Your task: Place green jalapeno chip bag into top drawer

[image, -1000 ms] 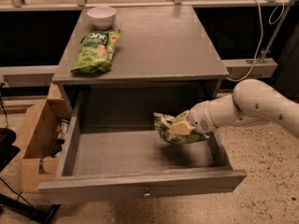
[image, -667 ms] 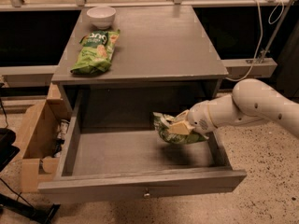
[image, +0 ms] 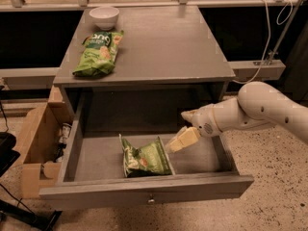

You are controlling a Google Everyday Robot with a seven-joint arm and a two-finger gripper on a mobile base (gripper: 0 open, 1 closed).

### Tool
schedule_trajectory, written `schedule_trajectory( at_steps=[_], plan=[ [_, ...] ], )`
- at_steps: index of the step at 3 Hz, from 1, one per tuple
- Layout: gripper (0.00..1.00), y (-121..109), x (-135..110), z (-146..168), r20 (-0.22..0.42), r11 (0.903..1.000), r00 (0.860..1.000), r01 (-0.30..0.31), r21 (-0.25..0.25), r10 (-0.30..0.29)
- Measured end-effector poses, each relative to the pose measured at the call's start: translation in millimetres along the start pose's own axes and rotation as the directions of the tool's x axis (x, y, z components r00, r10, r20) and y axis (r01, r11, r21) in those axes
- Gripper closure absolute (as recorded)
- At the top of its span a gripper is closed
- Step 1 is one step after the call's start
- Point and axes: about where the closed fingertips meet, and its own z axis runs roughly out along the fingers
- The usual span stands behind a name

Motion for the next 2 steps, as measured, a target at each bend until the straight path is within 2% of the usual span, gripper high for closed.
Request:
schedule_trajectory(
  at_steps=[1, 2],
  plan=[
    [0.0, 0.1, 0.0, 0.0, 0.0, 1.0, 1.0, 0.0, 0.0, 0.0],
    [0.0, 10.1, -3.8, -16.4, 0.014, 0.9994, 1.0, 0.027, -0.02, -0.027]
  ],
)
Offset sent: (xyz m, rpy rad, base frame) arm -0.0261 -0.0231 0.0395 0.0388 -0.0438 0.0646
